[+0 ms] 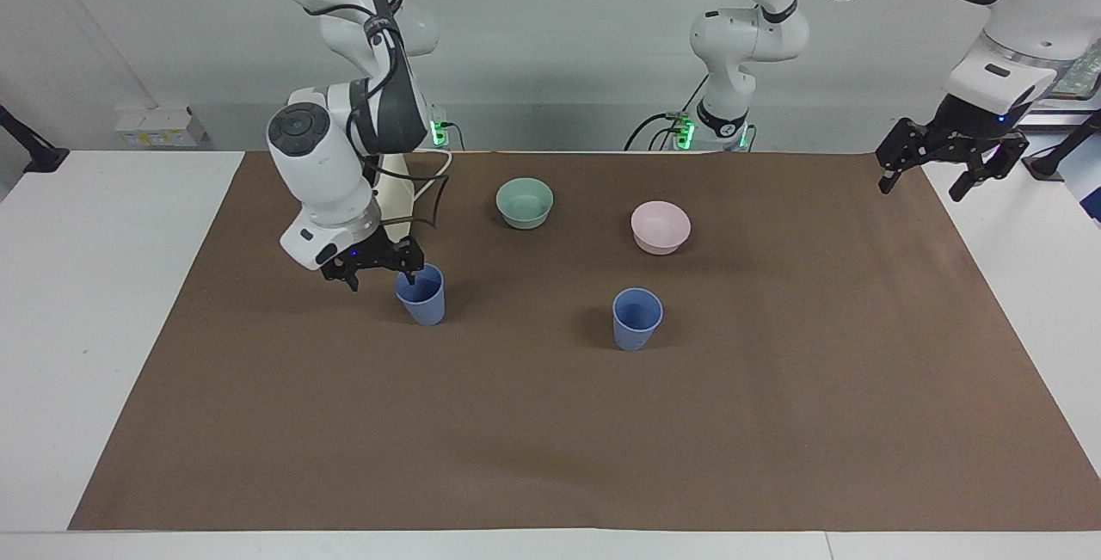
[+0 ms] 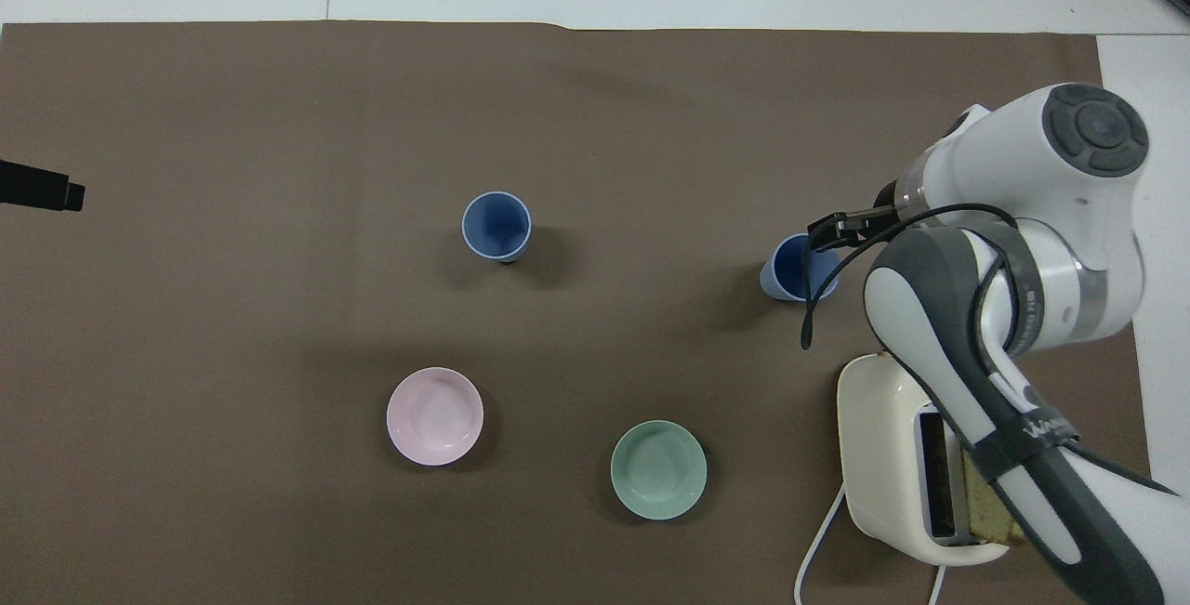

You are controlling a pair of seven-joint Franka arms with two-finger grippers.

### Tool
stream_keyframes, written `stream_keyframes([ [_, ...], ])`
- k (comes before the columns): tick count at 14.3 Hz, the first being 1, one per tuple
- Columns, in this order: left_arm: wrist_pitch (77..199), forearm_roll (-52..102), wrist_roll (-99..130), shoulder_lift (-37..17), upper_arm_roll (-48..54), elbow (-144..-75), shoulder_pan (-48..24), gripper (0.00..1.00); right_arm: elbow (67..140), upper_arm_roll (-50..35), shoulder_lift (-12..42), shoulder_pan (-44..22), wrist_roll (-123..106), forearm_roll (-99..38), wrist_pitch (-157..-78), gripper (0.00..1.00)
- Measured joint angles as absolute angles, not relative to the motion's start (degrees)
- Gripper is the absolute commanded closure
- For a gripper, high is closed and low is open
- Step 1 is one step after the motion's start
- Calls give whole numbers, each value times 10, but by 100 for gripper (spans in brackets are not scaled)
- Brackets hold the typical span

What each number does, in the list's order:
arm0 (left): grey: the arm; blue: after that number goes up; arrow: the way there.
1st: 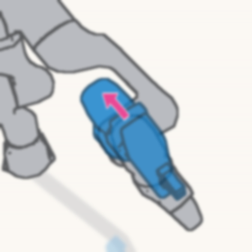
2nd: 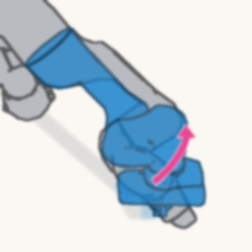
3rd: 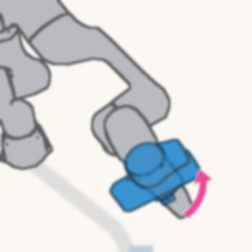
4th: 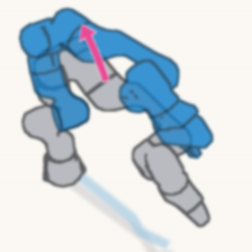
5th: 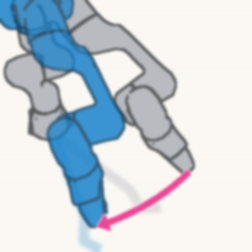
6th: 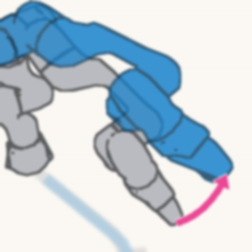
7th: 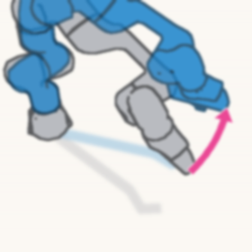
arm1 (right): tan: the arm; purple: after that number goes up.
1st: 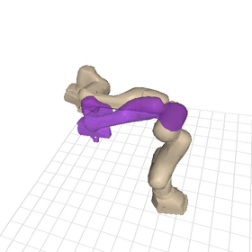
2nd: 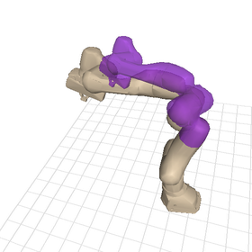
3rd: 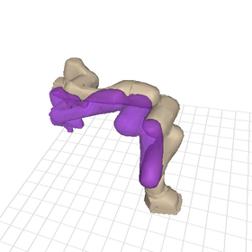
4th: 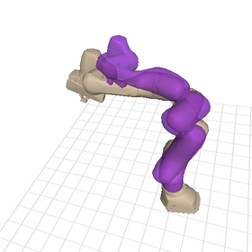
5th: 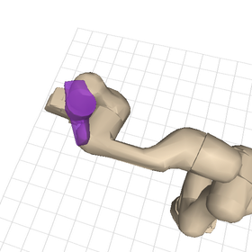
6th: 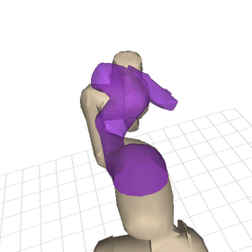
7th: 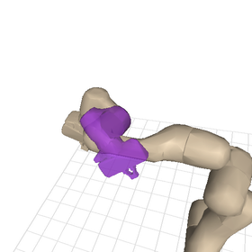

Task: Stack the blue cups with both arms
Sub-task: 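Grasp the second blue cup with the right gripper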

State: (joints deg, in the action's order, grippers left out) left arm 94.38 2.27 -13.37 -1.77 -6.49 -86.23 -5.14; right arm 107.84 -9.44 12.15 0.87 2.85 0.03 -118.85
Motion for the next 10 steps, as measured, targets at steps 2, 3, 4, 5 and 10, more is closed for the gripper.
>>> stream_keyframes([
  [2,940,23,-134,-18,-63,-863,-51,0,1103,-94,135,9,29,0,-1213,40],
  [3,939,23,-134,-18,-63,-863,-51,0,1111,-94,139,9,27,0,-1221,96],
  [4,937,23,-134,-18,-63,-863,-51,0,1116,-94,143,9,24,0,-1224,100],
  [5,935,23,-134,-18,-63,-863,-51,0,1117,-94,144,9,17,0,-1224,100],
  [10,932,22,-132,-18,-63,-863,-51,0,1117,-93,144,9,-17,1,-1224,100],
])
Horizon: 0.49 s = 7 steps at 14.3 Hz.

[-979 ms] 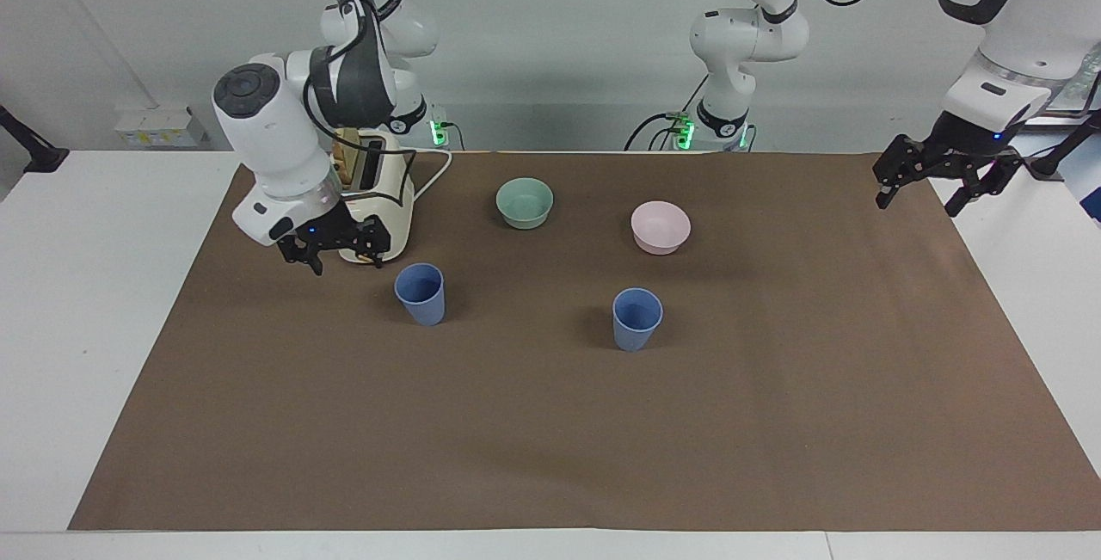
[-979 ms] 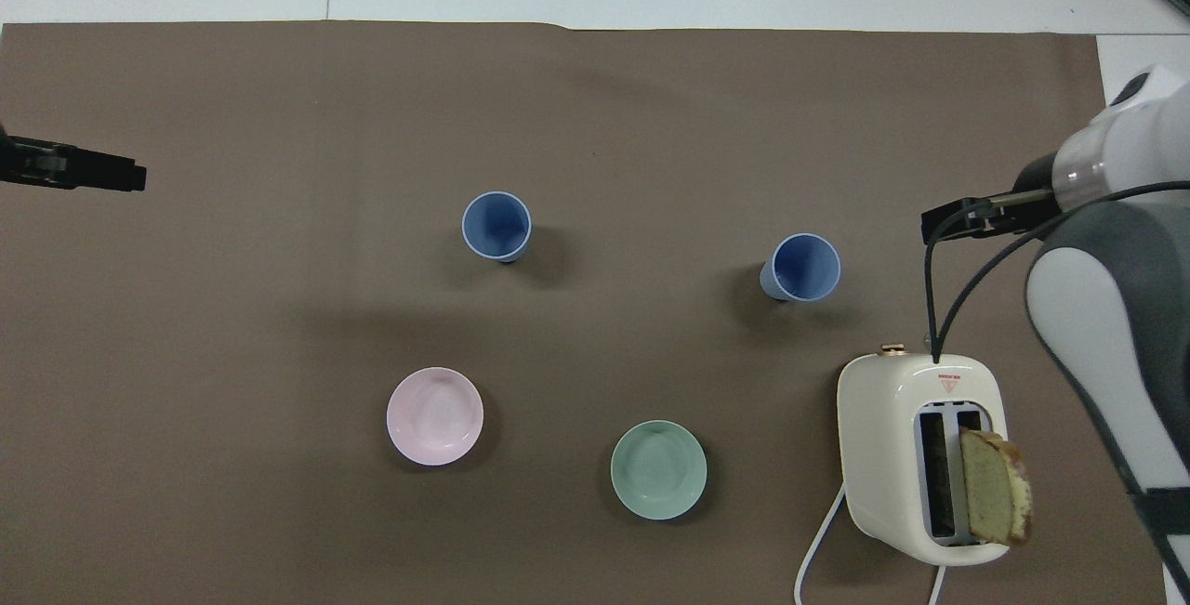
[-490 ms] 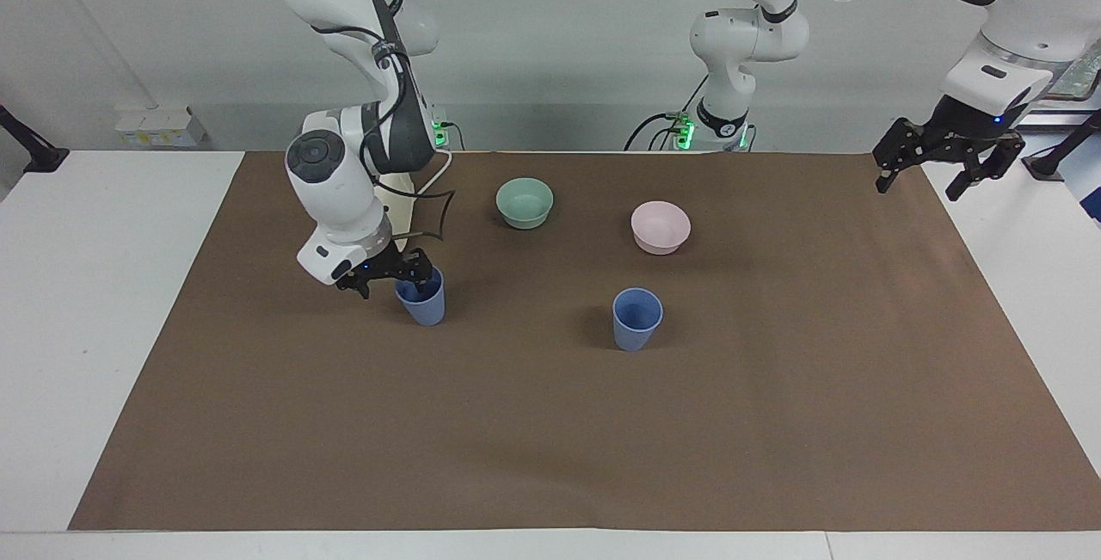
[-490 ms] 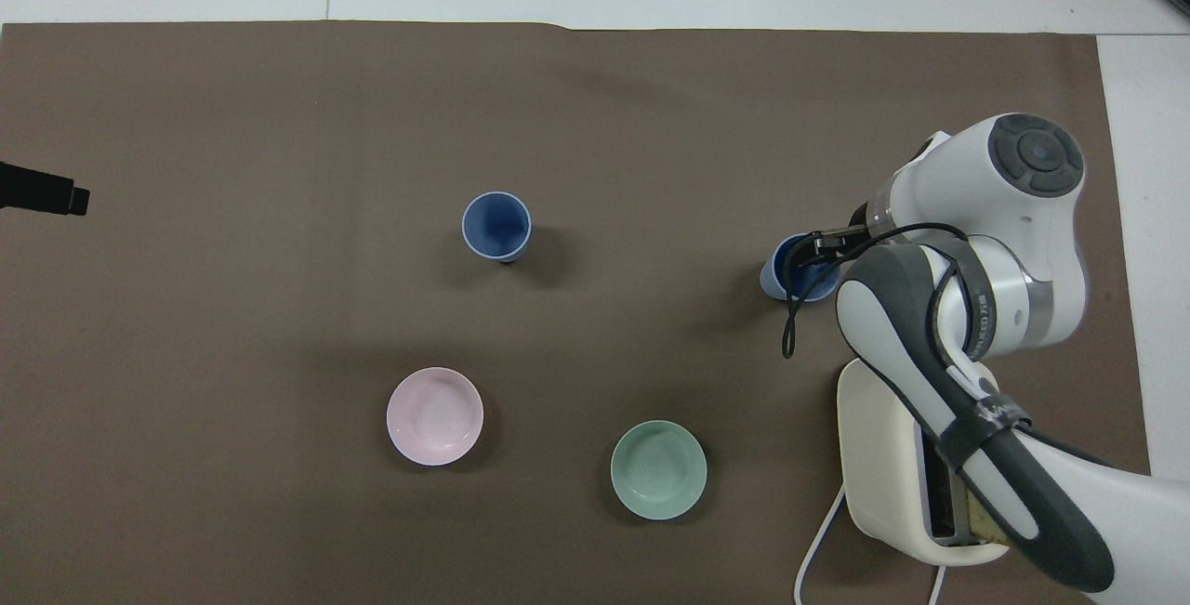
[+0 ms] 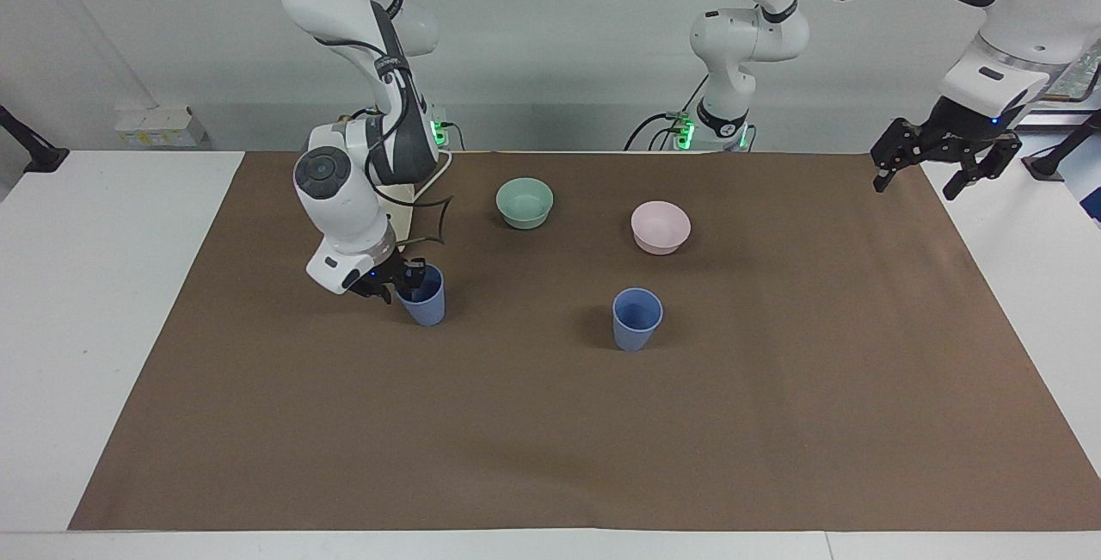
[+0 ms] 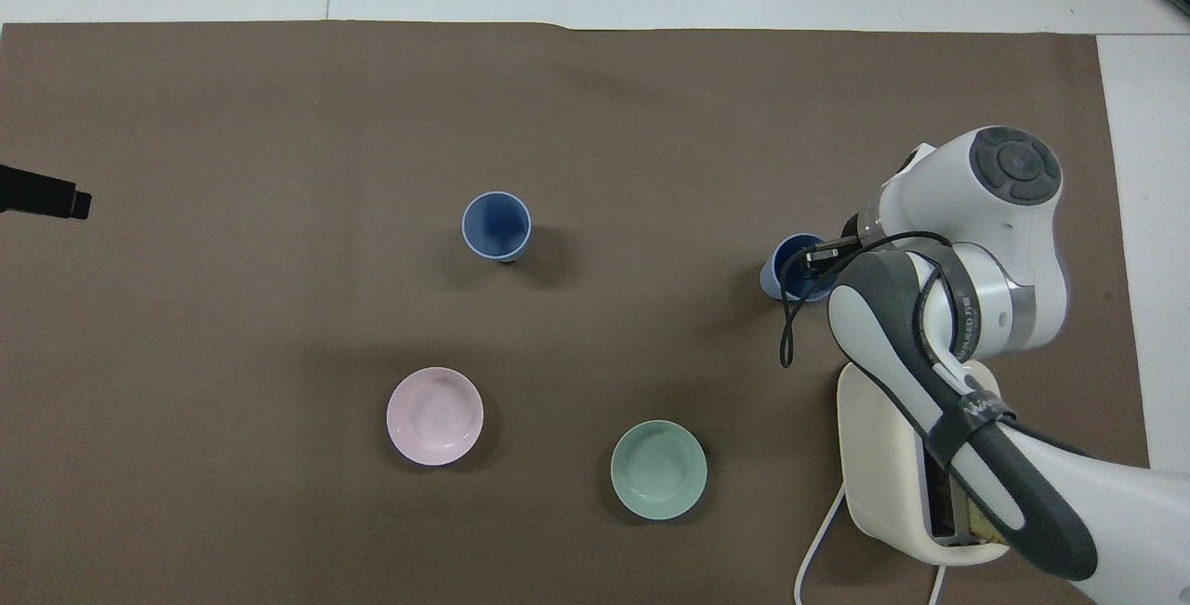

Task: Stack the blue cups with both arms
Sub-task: 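Grasp the second blue cup with the right gripper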

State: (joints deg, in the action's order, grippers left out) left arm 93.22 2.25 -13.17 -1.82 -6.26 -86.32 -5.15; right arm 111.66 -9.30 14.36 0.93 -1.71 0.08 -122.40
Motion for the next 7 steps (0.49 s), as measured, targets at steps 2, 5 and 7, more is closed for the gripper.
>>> stream_keyframes([
  [2,928,22,-130,-18,-62,-863,-52,0,1110,-93,143,9,-17,1,-1221,100],
  [5,926,22,-122,-18,-60,-863,-52,0,1068,-94,139,9,-17,1,-1174,100],
  [7,926,22,-121,-18,-60,-863,-52,0,1016,-96,135,9,-17,1,-1124,100],
])
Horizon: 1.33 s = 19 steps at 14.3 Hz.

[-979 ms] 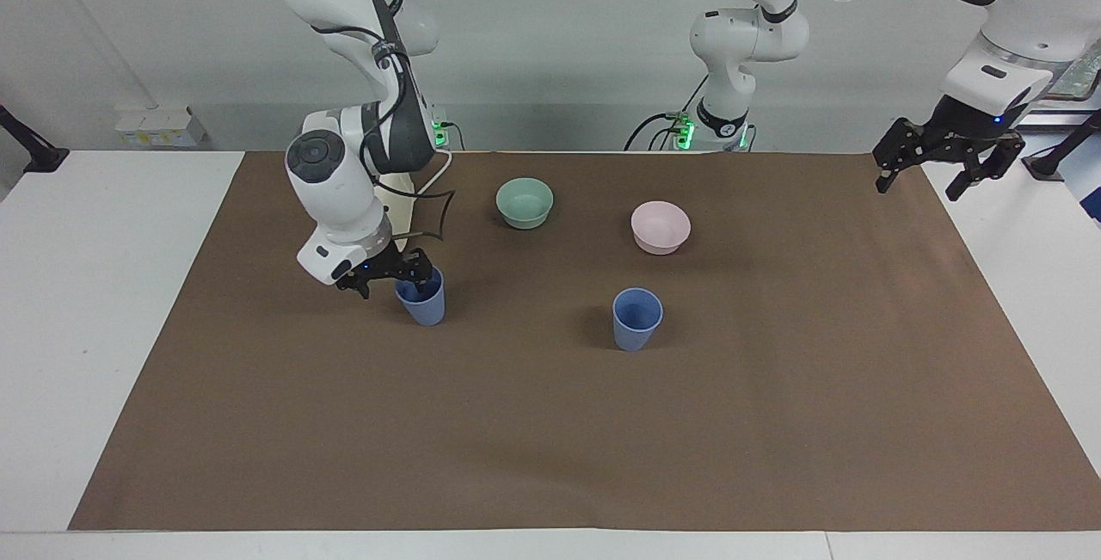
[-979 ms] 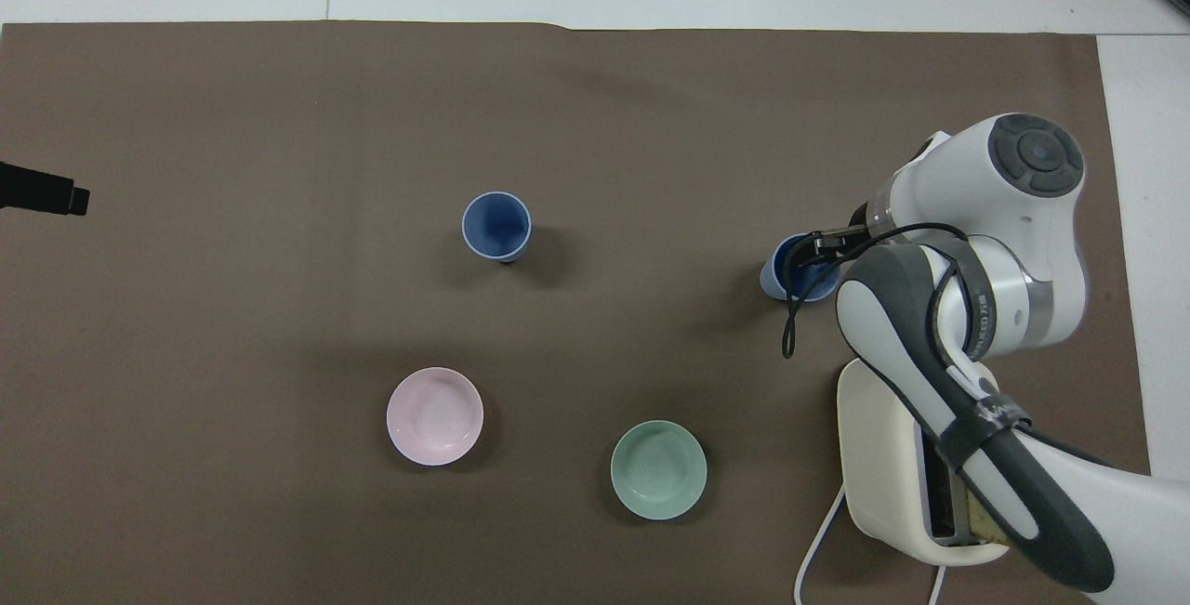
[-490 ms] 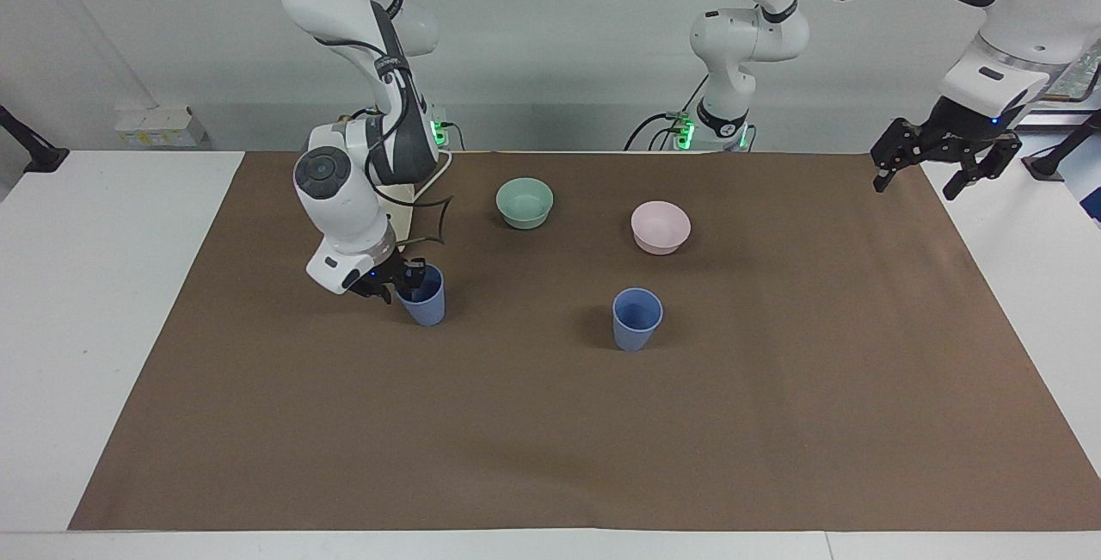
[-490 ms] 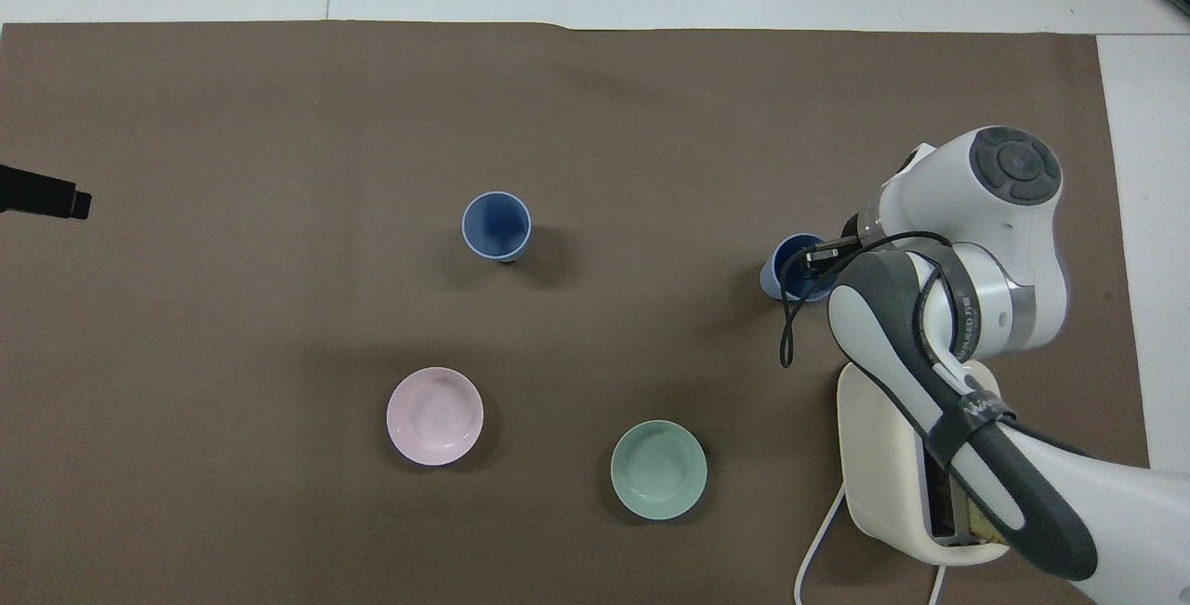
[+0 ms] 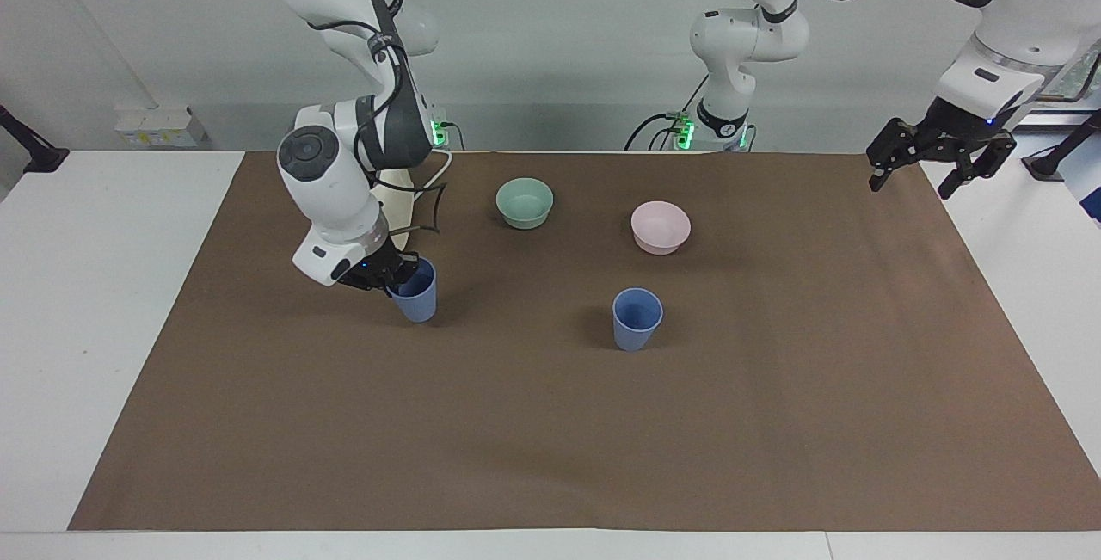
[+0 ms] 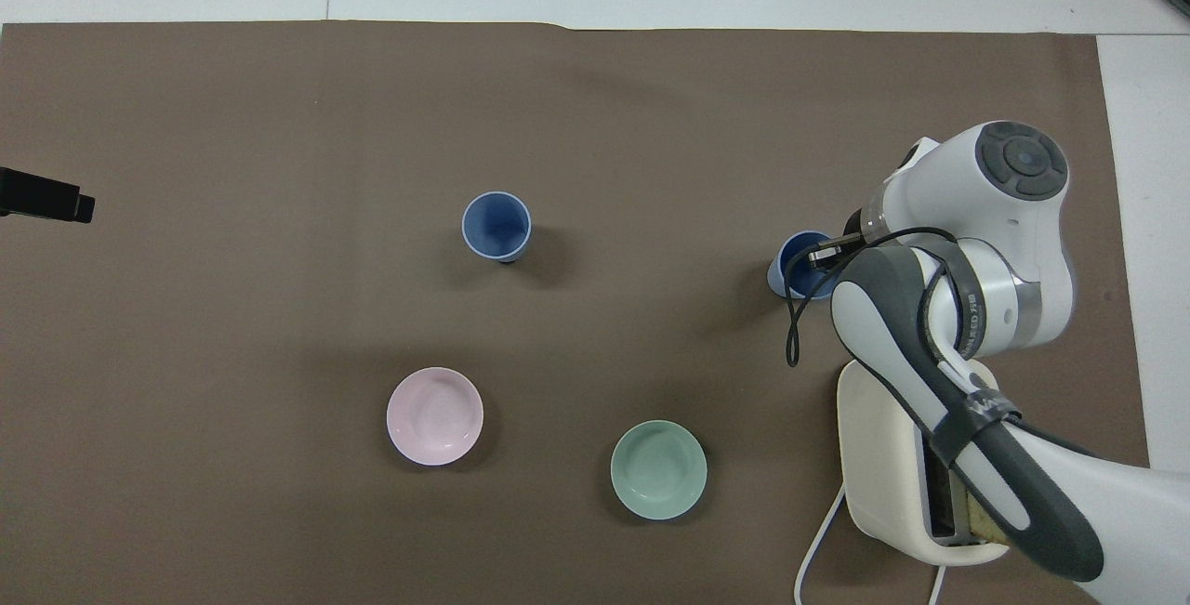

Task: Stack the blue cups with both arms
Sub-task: 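Grasp the second blue cup with the right gripper, then lift and carry the held cup with the right gripper toward the placed cup, then lower the held cup into the placed blue cup with the right gripper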

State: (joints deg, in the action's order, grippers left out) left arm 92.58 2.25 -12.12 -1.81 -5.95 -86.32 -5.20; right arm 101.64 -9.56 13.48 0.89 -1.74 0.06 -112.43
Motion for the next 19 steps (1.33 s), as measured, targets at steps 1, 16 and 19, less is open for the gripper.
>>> stream_keyframes([
  [1,926,22,-120,-18,-60,-863,-52,0,988,-97,133,8,-16,0,-1100,100],
  [16,926,22,-119,-17,-63,-863,-50,0,717,-100,232,-213,321,0,-1018,100],
  [19,926,22,-118,-17,-63,-863,-50,0,706,-99,252,-249,358,1,-1033,100],
])
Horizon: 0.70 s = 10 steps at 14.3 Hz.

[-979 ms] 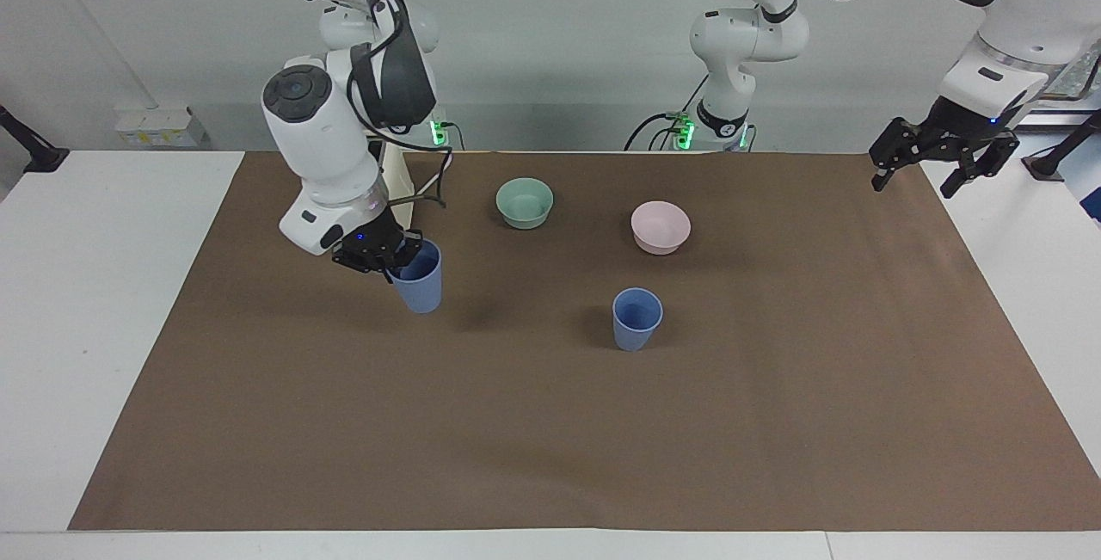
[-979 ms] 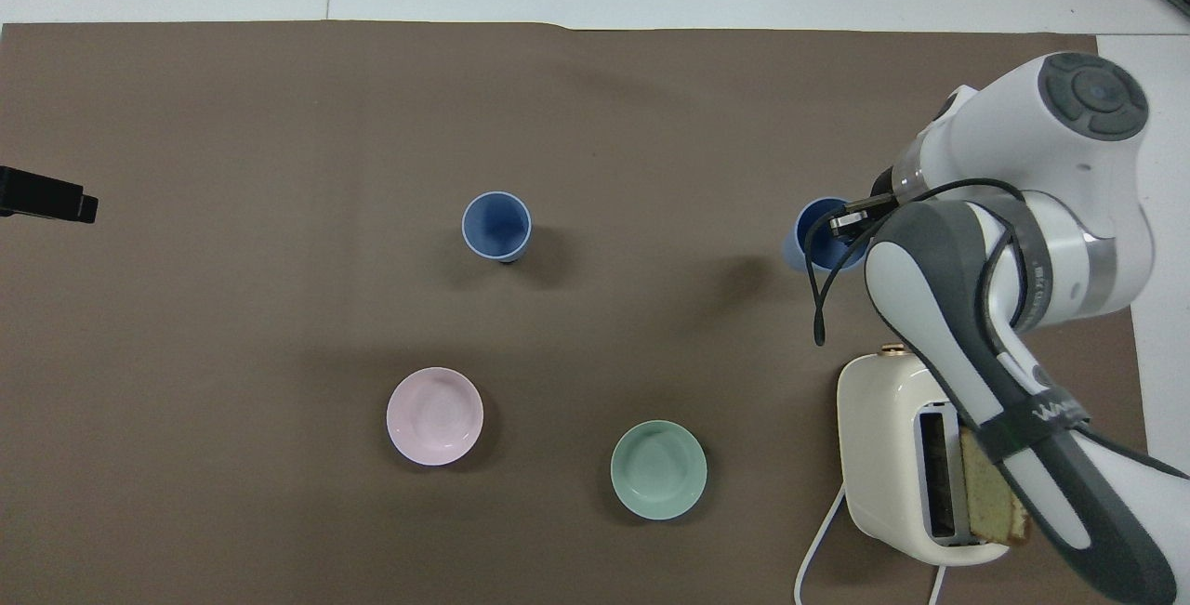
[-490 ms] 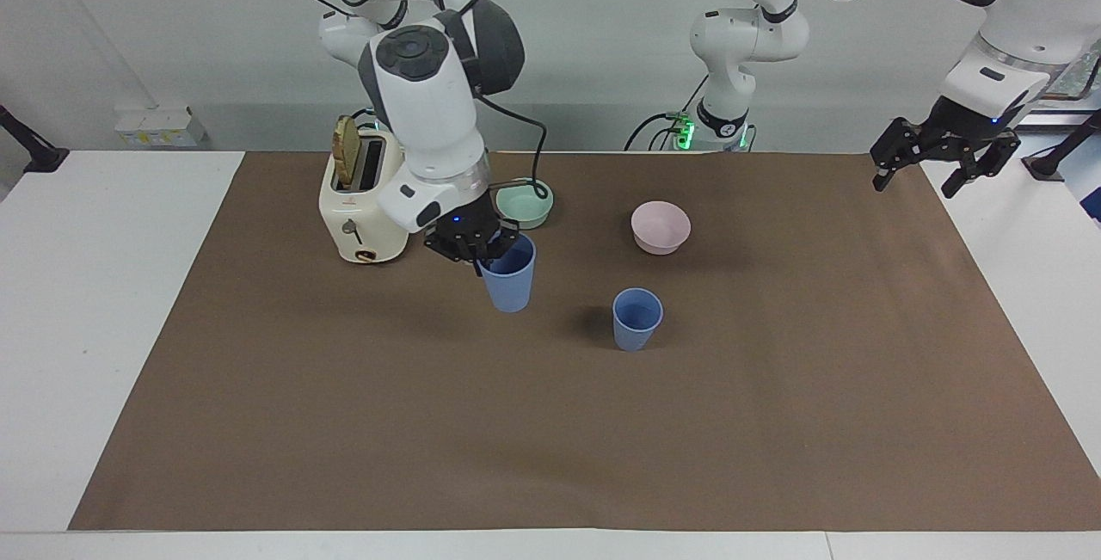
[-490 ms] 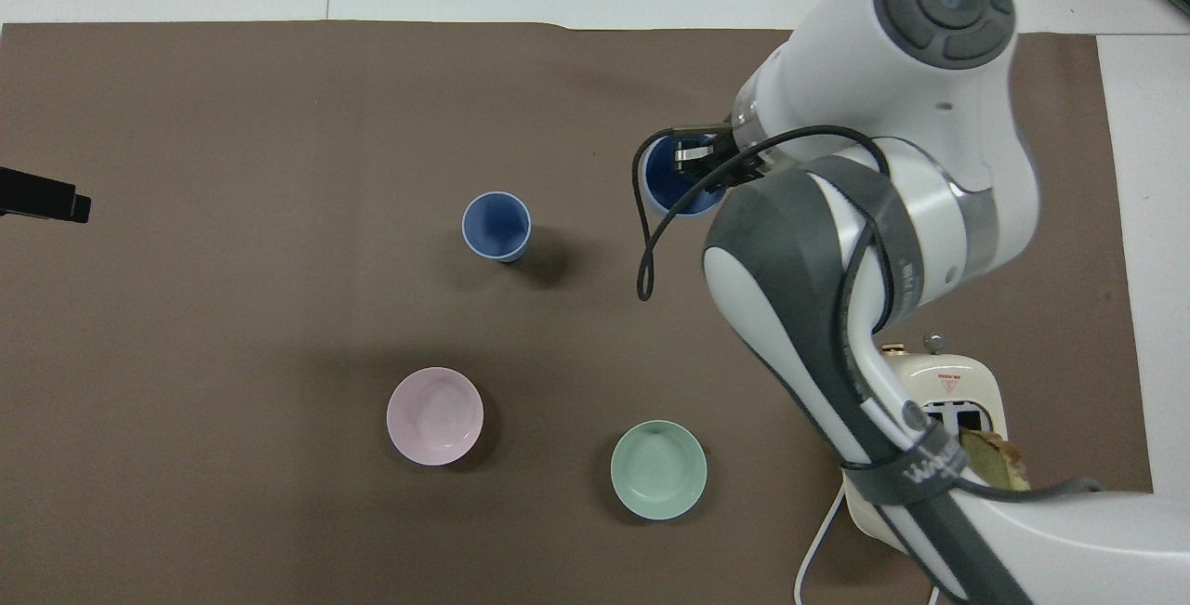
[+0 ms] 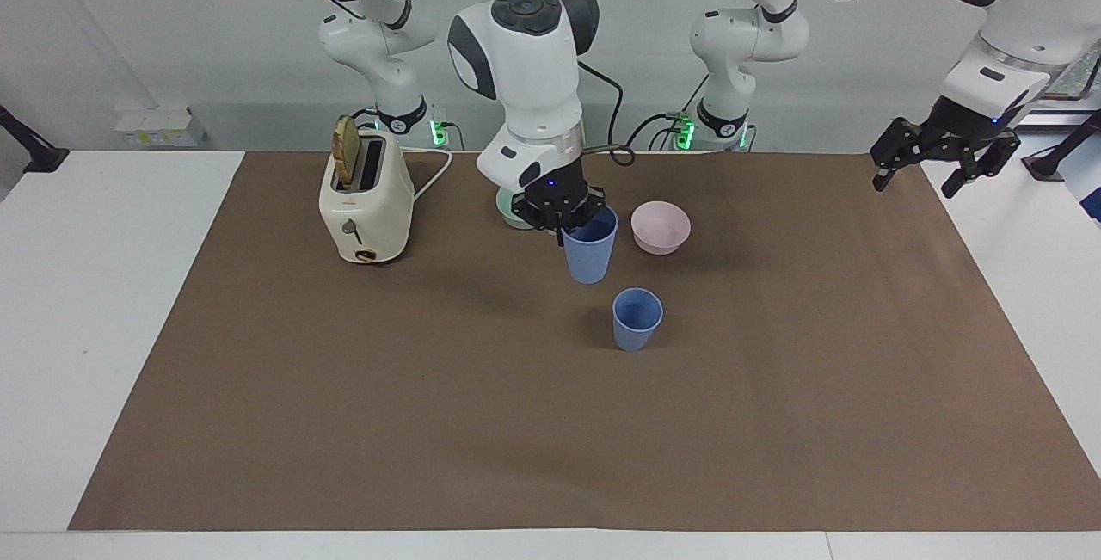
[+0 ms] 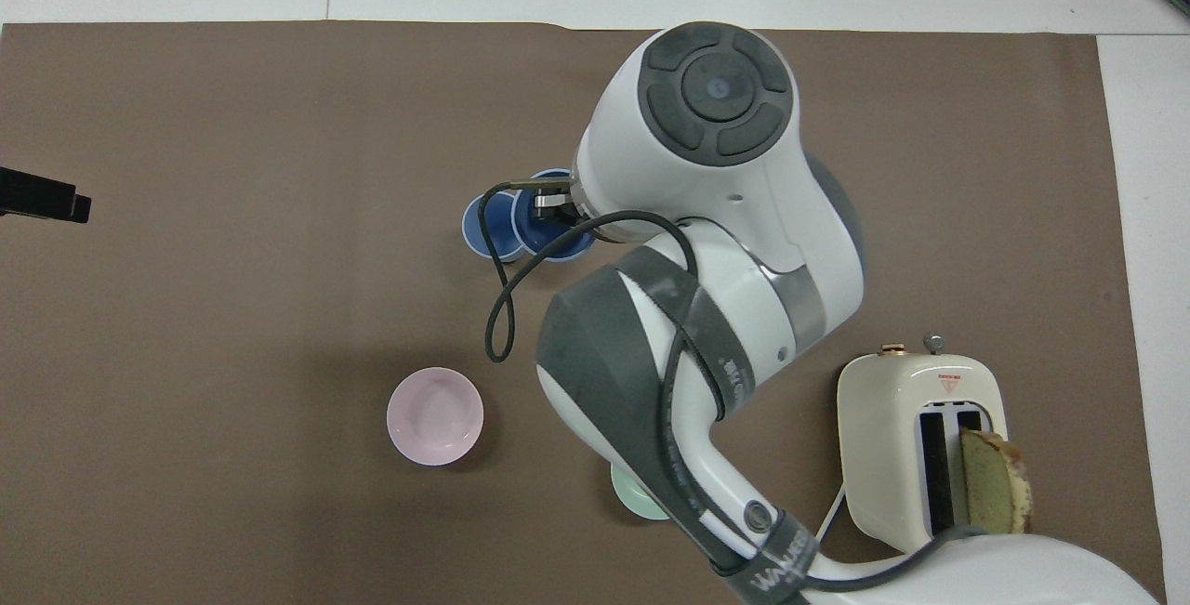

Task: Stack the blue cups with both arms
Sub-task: 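Lower the held cup into the placed blue cup with the right gripper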

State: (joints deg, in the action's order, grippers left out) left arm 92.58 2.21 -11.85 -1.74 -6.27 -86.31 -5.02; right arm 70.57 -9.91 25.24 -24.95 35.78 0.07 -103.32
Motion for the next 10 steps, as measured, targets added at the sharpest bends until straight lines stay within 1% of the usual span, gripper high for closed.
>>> stream_keyframes([
  [3,926,22,-118,-17,-63,-863,-50,0,691,-97,298,-279,383,17,-1070,100],
  [6,926,22,-118,-17,-63,-863,-50,0,667,-93,344,-310,412,43,-1079,100],
  [10,926,22,-118,-17,-63,-863,-50,0,655,-90,351,-313,413,49,-1080,100],
])
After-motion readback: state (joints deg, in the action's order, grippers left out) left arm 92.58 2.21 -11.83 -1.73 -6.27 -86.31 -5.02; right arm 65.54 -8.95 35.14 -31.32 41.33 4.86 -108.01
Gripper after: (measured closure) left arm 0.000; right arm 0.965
